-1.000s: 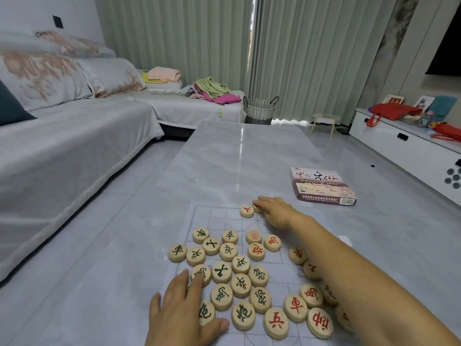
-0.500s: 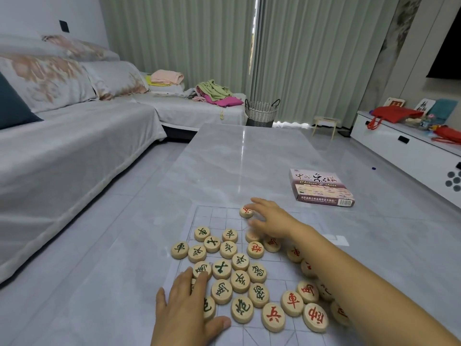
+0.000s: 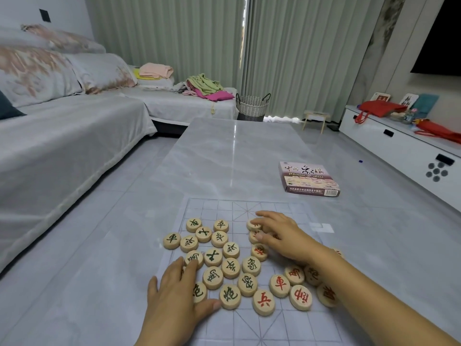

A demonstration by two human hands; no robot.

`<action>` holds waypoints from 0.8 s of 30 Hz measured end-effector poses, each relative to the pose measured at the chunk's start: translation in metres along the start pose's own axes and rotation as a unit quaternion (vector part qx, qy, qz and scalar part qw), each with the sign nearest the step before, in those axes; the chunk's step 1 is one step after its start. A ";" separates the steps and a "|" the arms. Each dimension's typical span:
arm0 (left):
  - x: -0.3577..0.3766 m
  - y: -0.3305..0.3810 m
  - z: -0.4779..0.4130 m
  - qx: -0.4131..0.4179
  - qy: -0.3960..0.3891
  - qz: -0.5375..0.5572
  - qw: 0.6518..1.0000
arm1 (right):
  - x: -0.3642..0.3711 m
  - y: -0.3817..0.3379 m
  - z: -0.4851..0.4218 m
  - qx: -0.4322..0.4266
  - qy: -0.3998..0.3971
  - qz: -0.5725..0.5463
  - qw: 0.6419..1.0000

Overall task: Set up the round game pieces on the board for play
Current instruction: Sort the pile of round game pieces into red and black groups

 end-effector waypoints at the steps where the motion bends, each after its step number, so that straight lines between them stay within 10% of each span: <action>1: -0.002 0.000 0.001 0.004 0.004 0.003 1.000 | -0.007 0.002 0.013 0.009 0.016 -0.014 1.000; 24: -0.004 0.019 0.000 0.038 0.118 0.090 0.988 | 0.010 0.023 0.072 0.026 0.116 0.093 0.988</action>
Point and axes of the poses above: each hand's wrist, its own z-axis away from the middle knuckle, its own x-axis out of the palm, y = z × x, the point moved 9 cm from there along -z, towards the middle knuckle, and after that the axes turned 1 degree about -x, right-handed, at the moved point
